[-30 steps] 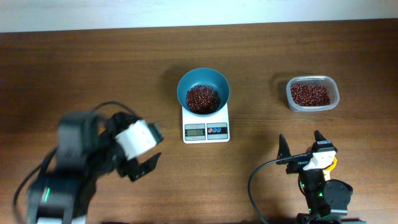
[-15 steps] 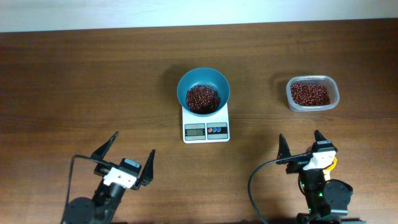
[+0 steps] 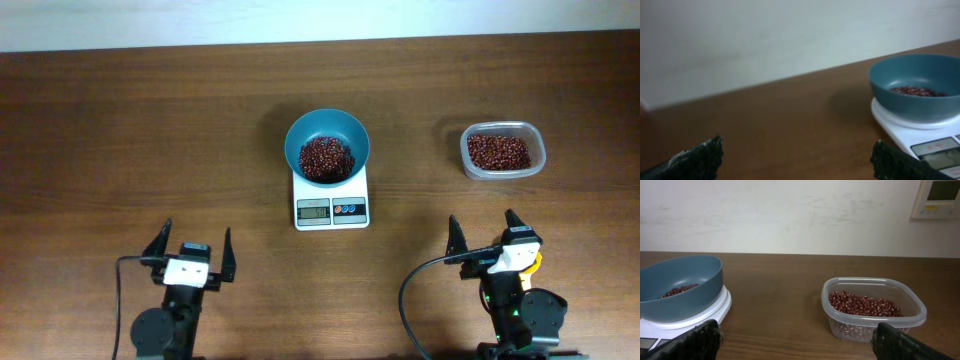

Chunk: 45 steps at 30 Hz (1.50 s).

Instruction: Scoop item into bowl and weigh 50g on scale

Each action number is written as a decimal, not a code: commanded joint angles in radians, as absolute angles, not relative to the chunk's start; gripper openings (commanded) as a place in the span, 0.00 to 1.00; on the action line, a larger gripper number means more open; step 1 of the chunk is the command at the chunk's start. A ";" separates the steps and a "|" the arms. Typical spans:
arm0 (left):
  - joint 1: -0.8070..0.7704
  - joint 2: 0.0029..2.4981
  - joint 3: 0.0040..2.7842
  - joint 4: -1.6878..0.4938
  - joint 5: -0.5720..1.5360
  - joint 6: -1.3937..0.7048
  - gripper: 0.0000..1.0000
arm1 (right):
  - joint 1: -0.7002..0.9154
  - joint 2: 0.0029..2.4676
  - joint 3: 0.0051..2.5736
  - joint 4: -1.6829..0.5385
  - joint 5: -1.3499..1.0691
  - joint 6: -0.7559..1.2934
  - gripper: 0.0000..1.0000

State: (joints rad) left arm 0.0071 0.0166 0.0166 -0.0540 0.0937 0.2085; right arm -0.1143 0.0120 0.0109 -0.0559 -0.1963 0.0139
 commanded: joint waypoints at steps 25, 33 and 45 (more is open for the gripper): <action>0.009 0.005 0.009 -0.084 -0.024 0.090 0.99 | -0.105 0.004 0.006 -0.063 -0.205 0.007 0.99; 0.009 0.005 0.009 -0.084 -0.031 0.091 0.99 | -0.105 0.004 0.006 -0.063 -0.205 0.007 0.99; 0.009 0.008 0.009 -0.084 -0.023 0.091 0.99 | -0.105 0.004 0.006 -0.063 -0.205 0.007 0.99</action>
State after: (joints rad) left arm 0.0071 0.0158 0.0166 -0.0856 -0.0193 0.1070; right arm -0.1143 0.0120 0.0109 -0.0555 -0.1963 0.0151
